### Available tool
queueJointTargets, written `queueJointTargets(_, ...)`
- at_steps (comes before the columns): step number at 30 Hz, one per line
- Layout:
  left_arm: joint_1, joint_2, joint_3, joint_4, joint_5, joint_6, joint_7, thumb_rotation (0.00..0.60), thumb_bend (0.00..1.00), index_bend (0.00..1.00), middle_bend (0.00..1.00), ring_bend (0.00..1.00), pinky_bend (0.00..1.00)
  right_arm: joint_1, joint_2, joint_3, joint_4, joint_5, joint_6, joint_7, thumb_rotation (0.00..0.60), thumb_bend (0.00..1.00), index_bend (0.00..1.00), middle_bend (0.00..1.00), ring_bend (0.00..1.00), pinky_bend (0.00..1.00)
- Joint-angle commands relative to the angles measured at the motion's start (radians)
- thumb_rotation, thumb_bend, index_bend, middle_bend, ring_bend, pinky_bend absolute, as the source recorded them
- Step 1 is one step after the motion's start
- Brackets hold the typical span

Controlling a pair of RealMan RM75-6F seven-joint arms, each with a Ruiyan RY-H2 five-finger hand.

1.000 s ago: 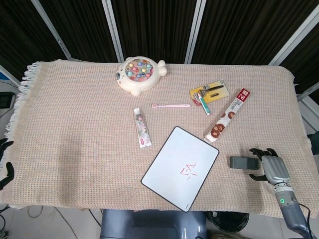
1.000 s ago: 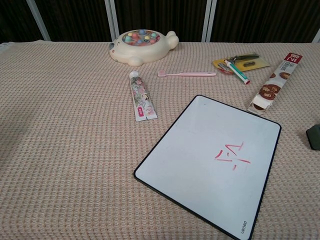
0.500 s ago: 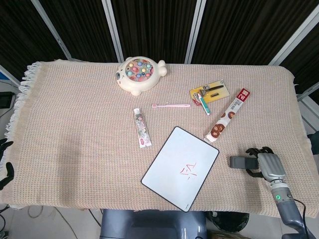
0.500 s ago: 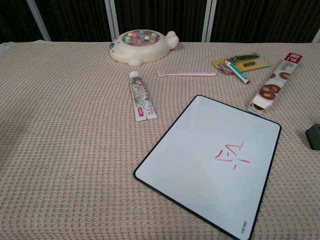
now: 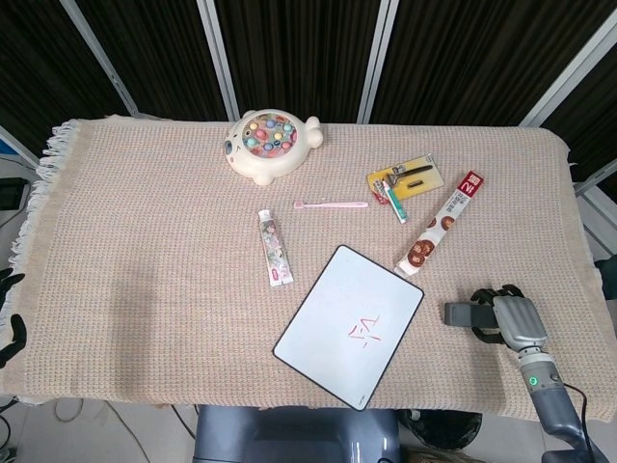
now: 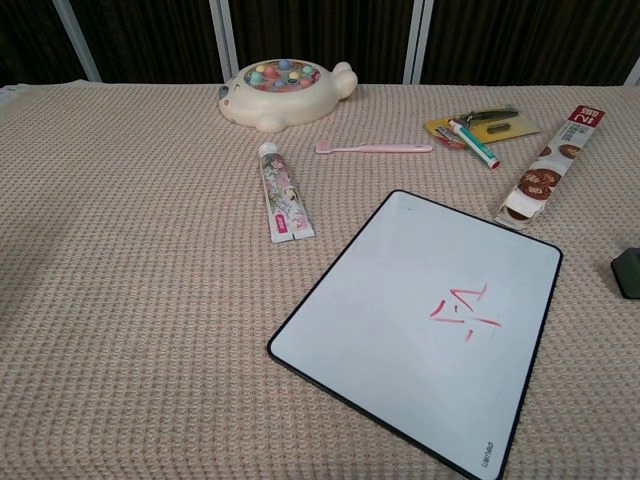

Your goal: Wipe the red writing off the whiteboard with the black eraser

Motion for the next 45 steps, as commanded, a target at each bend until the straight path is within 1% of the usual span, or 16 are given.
queueJointTargets(1, 0.0, 0.0, 0.0, 0.0, 0.0, 0.0, 0.0, 0.6, 0.64, 0.16, 0.09, 0.02, 0.0, 0.004, 0.002, -0.004, -0.003, 0.002, -0.012, -0.009, 0.6, 0.36, 0.44, 0.44, 0.37, 0.21)
queueJointTargets(5, 0.0, 0.0, 0.0, 0.0, 0.0, 0.0, -0.001, 0.6, 0.64, 0.16, 0.09, 0.02, 0.0, 0.008, 0.004, -0.003, -0.009, 0.005, -0.019, -0.011, 0.6, 0.39, 0.46, 0.45, 0.38, 0.21)
queueJointTargets(10, 0.0, 0.0, 0.0, 0.0, -0.001, -0.001, -0.001, 0.6, 0.64, 0.16, 0.09, 0.02, 0.0, 0.016, 0.017, 0.006, -0.031, -0.008, -0.001, -0.01, 0.6, 0.4, 0.49, 0.47, 0.4, 0.24)
queueJointTargets(17, 0.001, 0.001, 0.0, -0.002, -0.001, 0.001, -0.001, 0.6, 0.64, 0.16, 0.09, 0.02, 0.0, 0.043, 0.063, 0.027, -0.098, -0.031, 0.015, -0.035, 0.6, 0.41, 0.52, 0.49, 0.43, 0.27)
queueJointTargets(22, 0.002, 0.001, -0.001, -0.003, -0.002, 0.0, -0.002, 0.6, 0.64, 0.16, 0.09, 0.02, 0.0, 0.075, 0.106, 0.041, -0.184, -0.05, 0.005, -0.081, 0.6, 0.41, 0.52, 0.49, 0.43, 0.27)
queueJointTargets(25, 0.001, 0.0, 0.001, -0.004, -0.002, -0.001, 0.0, 0.6, 0.64, 0.16, 0.09, 0.02, 0.0, 0.111, 0.135, 0.052, -0.267, -0.059, -0.023, -0.134, 0.6, 0.41, 0.52, 0.49, 0.43, 0.27)
queueJointTargets(29, 0.002, 0.0, 0.001, -0.006, -0.001, 0.0, 0.0, 0.6, 0.64, 0.16, 0.09, 0.02, 0.0, 0.157, 0.143, 0.078, -0.358, -0.026, -0.078, -0.18, 0.6, 0.4, 0.52, 0.49, 0.43, 0.27)
queueJointTargets(32, 0.003, 0.002, 0.001, -0.006, -0.001, 0.001, -0.004, 0.6, 0.64, 0.16, 0.09, 0.02, 0.0, 0.197, 0.126, 0.101, -0.405, 0.019, -0.114, -0.254, 0.6, 0.4, 0.52, 0.49, 0.43, 0.27)
queueJointTargets(37, 0.004, 0.006, 0.001, -0.006, -0.002, -0.001, -0.011, 0.6, 0.64, 0.16, 0.09, 0.02, 0.0, 0.238, 0.073, 0.117, -0.443, 0.091, -0.135, -0.376, 0.6, 0.4, 0.52, 0.49, 0.43, 0.27)
queueJointTargets(40, 0.005, 0.009, 0.0, -0.006, -0.003, 0.0, -0.018, 0.6, 0.64, 0.16, 0.09, 0.02, 0.0, 0.265, 0.026, 0.121, -0.453, 0.143, -0.135, -0.471, 0.6, 0.4, 0.52, 0.49, 0.44, 0.28)
queueJointTargets(45, 0.005, 0.012, 0.0, -0.005, -0.002, -0.001, -0.027, 0.6, 0.64, 0.16, 0.09, 0.02, 0.0, 0.295, -0.042, 0.131, -0.457, 0.239, -0.119, -0.592, 0.6, 0.4, 0.52, 0.49, 0.45, 0.29)
